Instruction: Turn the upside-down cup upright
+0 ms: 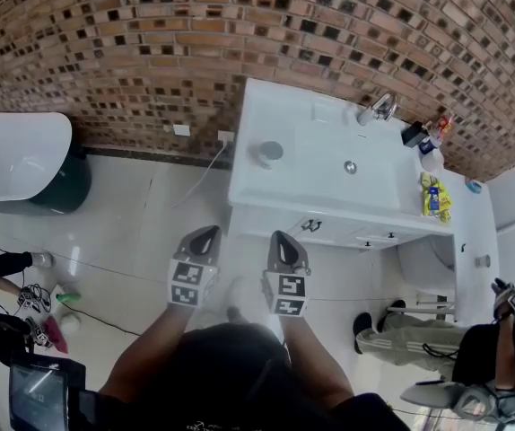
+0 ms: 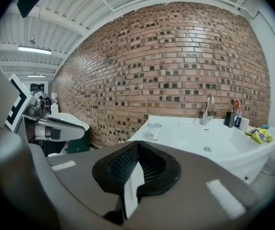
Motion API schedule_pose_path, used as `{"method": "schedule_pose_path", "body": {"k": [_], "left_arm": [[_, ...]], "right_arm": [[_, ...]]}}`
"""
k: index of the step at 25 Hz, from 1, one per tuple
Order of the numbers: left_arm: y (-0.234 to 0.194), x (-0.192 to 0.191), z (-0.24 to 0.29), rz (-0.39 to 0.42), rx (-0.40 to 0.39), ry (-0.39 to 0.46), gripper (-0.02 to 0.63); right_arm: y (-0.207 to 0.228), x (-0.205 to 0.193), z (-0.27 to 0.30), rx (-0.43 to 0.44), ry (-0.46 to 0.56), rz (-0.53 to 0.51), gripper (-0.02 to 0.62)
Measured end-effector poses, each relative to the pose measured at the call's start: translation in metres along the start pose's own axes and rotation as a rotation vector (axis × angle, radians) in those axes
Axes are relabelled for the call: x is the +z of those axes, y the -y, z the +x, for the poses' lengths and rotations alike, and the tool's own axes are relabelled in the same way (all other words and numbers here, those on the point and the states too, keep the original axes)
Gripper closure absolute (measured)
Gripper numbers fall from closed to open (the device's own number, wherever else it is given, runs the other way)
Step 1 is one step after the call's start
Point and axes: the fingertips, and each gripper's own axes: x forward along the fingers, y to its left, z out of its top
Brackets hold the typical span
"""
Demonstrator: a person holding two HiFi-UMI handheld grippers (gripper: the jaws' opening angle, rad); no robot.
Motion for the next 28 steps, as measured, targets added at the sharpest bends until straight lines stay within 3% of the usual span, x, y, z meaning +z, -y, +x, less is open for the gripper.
{"method": "schedule_pose_path", "body": {"k": [7,16,21,28], "left_arm": [[0.004,-0.029,-0.044,-0.023,-0.019,-0.001,0.612],[0.032,-0.031,-0.089,0.067,-0.043,0.028,0.612],[0.053,-0.031,-0.097,0.042,-0.07,0.047,0.612],[0.071,-0.024,-0.103,0.028,-0.054,0.066,0.612]], "right_arm": [[-0.034,-0.027,-0.045,-0.025,-0.026,-0.048,0.583],[-0.069,-0.017,-0.094,-0.035,0.028,-0.125,0.583],[-0.068,-0.03,-0.107,-0.037,0.003,-0.188,0.583],[-0.048,-0.034,-0.123,-0.024,0.006,-0.122,0.583]]}}
